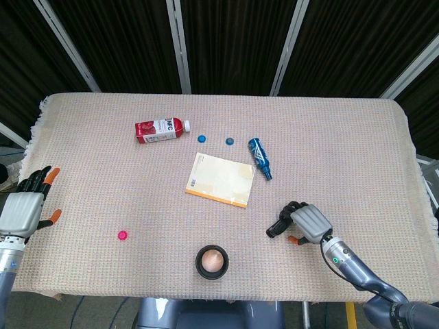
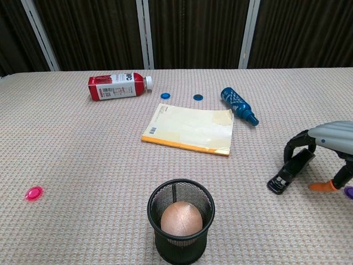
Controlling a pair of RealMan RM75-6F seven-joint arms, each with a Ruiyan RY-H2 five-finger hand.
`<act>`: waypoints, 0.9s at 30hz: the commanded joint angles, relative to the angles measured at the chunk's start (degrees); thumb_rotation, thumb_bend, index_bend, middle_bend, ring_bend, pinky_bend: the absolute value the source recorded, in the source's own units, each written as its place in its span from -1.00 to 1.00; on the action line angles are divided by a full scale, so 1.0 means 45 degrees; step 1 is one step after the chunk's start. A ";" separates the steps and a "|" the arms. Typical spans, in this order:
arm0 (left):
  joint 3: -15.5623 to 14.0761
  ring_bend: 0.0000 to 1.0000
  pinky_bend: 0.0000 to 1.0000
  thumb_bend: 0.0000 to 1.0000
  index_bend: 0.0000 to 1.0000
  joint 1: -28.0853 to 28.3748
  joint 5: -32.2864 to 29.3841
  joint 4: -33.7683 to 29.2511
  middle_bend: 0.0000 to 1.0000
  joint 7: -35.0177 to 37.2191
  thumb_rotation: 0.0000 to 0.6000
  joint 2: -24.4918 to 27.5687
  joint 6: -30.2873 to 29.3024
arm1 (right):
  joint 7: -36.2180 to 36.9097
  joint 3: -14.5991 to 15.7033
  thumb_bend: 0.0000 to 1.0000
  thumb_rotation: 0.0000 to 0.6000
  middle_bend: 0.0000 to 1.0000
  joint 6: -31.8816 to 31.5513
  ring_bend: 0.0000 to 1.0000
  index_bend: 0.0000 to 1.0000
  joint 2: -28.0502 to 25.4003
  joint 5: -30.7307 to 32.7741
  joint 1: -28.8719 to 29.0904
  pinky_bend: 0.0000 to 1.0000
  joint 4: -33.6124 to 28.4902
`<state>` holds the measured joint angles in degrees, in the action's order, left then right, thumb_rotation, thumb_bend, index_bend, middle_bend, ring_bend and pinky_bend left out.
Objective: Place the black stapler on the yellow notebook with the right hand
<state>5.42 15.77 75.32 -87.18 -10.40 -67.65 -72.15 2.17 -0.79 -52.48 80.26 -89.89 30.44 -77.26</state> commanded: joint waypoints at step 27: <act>0.0055 -0.93 -0.67 -0.40 -0.91 0.0318 -0.0427 0.0352 -1.00 0.0139 1.00 -0.0114 0.0700 | -0.2159 -0.1456 -0.54 1.00 0.06 -0.0424 -0.03 0.26 0.0380 0.0895 0.1237 0.25 -0.1899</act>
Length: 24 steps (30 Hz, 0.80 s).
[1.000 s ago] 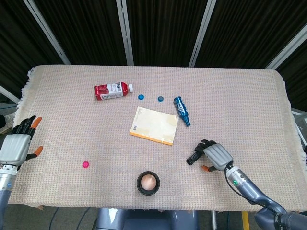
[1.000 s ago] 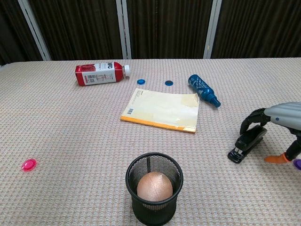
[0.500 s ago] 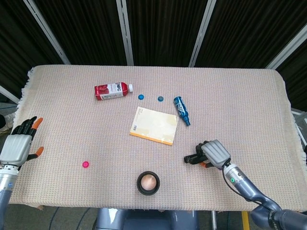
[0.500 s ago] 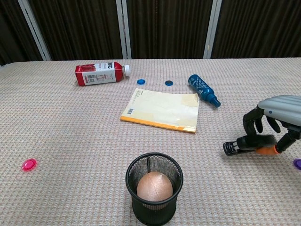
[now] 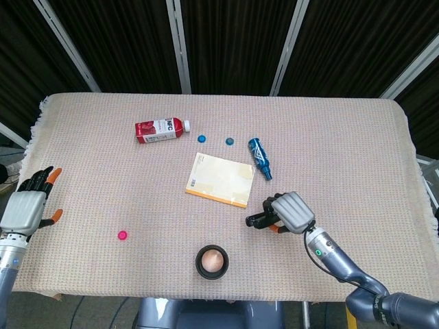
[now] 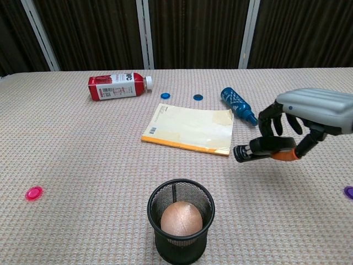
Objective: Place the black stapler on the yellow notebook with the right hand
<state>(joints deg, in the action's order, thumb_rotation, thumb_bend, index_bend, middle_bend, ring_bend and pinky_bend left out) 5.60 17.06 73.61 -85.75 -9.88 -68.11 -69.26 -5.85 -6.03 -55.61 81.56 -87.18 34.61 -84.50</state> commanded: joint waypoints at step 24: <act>0.0358 -0.93 -0.66 -0.40 -0.91 0.0778 -0.1396 0.1021 -1.00 0.0618 1.00 -0.0193 0.1920 | 0.0429 -0.2173 -0.55 1.00 0.06 0.3486 -0.02 0.27 0.2267 0.2523 0.3850 0.25 0.3358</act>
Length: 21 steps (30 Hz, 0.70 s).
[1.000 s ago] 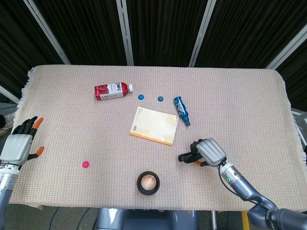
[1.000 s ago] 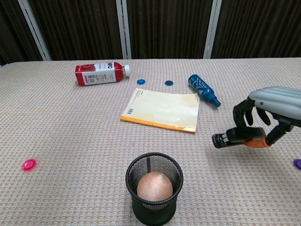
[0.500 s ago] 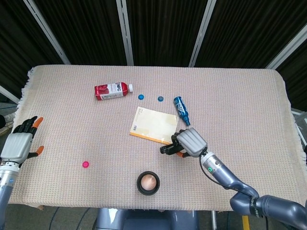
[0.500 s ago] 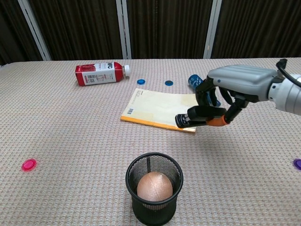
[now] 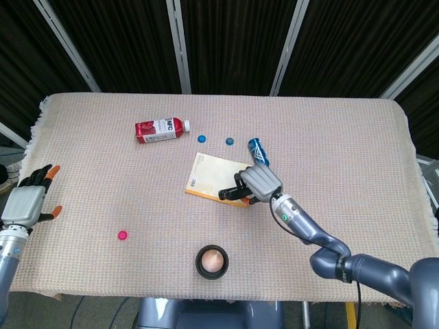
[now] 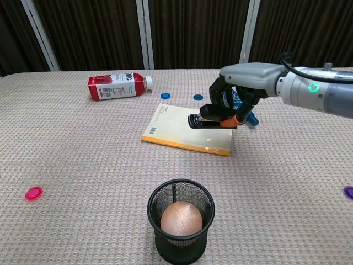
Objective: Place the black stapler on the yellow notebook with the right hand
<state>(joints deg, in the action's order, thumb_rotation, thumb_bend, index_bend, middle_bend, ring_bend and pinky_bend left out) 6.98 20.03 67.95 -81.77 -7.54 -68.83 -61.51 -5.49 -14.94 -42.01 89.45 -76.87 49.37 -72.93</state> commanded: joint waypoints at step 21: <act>-0.0042 -0.93 -0.66 -0.40 -0.91 0.0369 -0.0108 0.0412 -1.00 0.0504 1.00 -0.0040 0.0574 | 0.1573 0.0205 -0.66 1.00 -0.31 0.0762 -0.31 -0.40 0.2267 0.0347 0.1564 0.08 0.3595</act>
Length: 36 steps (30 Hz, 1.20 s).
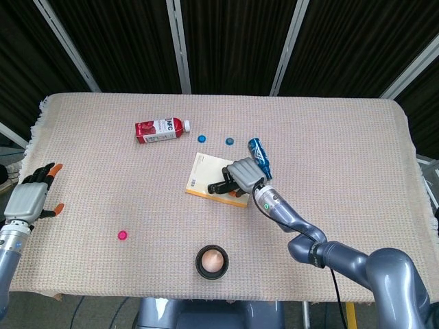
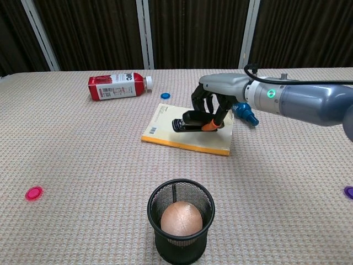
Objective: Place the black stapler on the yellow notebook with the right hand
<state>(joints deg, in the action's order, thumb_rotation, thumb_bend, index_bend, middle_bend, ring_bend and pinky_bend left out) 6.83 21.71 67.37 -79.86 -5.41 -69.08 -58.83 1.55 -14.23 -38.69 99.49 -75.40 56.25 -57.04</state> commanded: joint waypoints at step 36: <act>-0.0474 -0.93 -0.66 -0.40 -0.91 -0.0589 0.1597 -0.1303 -1.00 -0.0365 1.00 0.0318 -0.1999 | -0.2277 0.2570 -0.74 1.00 -1.00 -0.9444 -1.00 -1.00 -0.6677 0.0035 -0.8092 -1.00 -0.6223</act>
<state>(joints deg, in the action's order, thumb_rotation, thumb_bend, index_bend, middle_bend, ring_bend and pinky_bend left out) 4.84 19.30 74.15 -85.37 -6.79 -67.70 -67.40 -10.61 -5.02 -78.65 69.52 -74.79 23.36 -87.74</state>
